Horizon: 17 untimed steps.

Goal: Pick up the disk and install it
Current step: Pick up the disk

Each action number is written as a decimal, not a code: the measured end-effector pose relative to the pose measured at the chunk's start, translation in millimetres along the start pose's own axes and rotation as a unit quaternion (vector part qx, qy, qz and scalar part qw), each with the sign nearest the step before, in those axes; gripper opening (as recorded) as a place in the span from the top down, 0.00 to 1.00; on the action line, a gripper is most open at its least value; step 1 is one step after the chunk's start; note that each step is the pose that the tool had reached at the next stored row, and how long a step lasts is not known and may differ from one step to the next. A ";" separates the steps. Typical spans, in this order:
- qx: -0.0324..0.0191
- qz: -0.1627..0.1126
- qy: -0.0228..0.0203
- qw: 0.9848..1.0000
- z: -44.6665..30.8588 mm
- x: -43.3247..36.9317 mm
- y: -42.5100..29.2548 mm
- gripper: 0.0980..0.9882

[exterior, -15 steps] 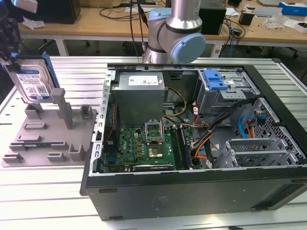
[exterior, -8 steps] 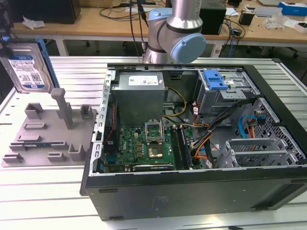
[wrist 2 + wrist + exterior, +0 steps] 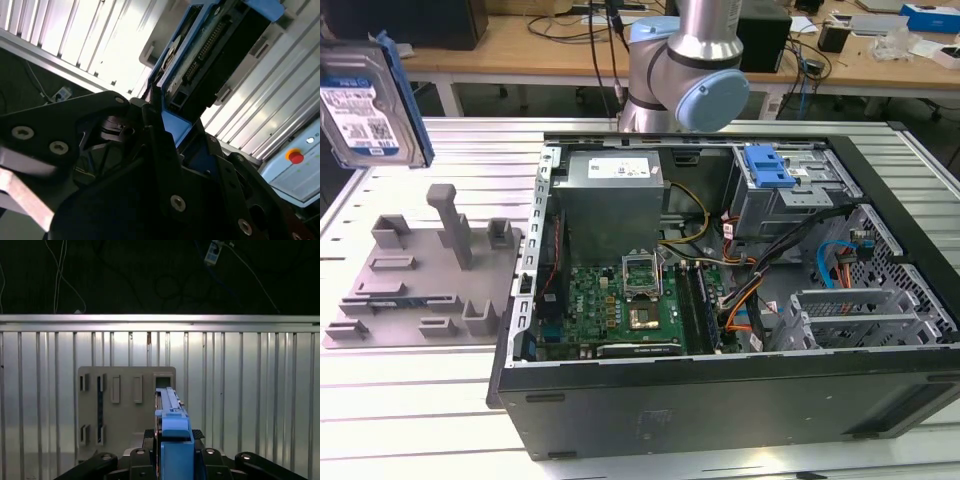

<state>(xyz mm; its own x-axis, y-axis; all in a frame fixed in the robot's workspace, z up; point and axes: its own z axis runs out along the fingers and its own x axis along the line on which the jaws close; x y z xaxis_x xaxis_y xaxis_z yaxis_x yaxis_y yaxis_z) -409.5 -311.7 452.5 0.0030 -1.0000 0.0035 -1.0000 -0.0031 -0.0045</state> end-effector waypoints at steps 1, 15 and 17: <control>0.000 0.000 0.000 1.000 -5.7 0.0 -0.1 0.70; 0.000 0.000 0.001 1.000 -23.1 4.5 -7.9 0.70; 0.000 0.000 0.001 1.000 -24.0 8.0 -12.0 0.70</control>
<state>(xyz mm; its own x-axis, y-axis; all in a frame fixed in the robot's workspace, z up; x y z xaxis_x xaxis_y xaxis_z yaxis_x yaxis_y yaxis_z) -397.6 -319.5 476.6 0.0025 -1.0000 0.0062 -1.0000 -0.0025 -0.0037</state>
